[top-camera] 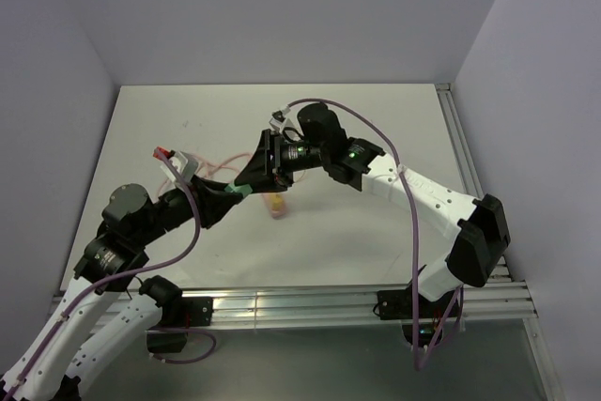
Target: Insert the plug
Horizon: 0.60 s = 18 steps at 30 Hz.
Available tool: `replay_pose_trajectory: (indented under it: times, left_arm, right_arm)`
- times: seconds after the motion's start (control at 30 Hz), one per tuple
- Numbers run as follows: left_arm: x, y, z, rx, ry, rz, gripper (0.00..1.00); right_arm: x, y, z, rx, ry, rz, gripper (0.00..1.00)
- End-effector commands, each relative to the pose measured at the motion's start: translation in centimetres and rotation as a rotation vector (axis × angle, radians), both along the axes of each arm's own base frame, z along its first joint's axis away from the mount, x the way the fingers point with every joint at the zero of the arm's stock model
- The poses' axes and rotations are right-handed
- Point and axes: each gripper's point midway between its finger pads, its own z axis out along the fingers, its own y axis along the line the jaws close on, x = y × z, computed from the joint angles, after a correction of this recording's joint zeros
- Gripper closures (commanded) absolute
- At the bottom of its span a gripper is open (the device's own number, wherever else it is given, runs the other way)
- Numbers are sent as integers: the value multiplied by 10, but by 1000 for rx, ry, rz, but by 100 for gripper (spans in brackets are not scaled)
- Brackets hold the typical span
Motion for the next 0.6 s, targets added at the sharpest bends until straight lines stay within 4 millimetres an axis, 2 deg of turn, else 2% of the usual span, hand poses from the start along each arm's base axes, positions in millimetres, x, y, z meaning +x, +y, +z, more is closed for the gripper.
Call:
replay_pose_trajectory:
  times: [0.0, 0.03, 0.07, 0.1, 0.13, 0.2, 0.23, 0.33, 0.4, 0.5, 0.53, 0.57]
  left_arm:
    - [1, 4, 19, -17, -40, 22, 95]
    - [1, 4, 19, -17, -38, 25, 92]
    - [2, 4, 18, -19, -28, 30, 83]
    - [2, 5, 17, -16, -22, 35, 82]
    - [2, 5, 16, -16, -19, 35, 75]
    - [4, 7, 15, -12, -10, 55, 63]
    - [6, 9, 13, -10, -5, 67, 50]
    - [10, 17, 11, -9, 9, 128, 36]
    - [15, 28, 14, -17, 3, 200, 32]
    - [15, 43, 20, -41, 5, 281, 25]
    - [18, 54, 24, -57, 8, 349, 9]
    - [15, 58, 28, -75, 5, 365, 8]
  right_arm:
    - [-13, 2, 28, 119, -27, 64, 80]
    - [-13, 3, 28, 126, -26, 66, 90]
    - [-13, 3, 31, 140, -35, 68, 94]
    - [-13, 3, 29, 141, -29, 67, 98]
    - [-14, 3, 33, 156, -37, 73, 100]
    - [-14, 3, 32, 159, -36, 71, 100]
    - [-13, 3, 33, 163, -46, 63, 100]
    - [-11, 1, 35, 166, -67, 49, 100]
    - [-5, 0, 35, 148, -113, 22, 100]
    - [9, -5, 24, 64, -173, -28, 100]
    - [11, -8, 16, 21, -172, -38, 100]
    - [23, -9, 13, -14, -231, -73, 100]
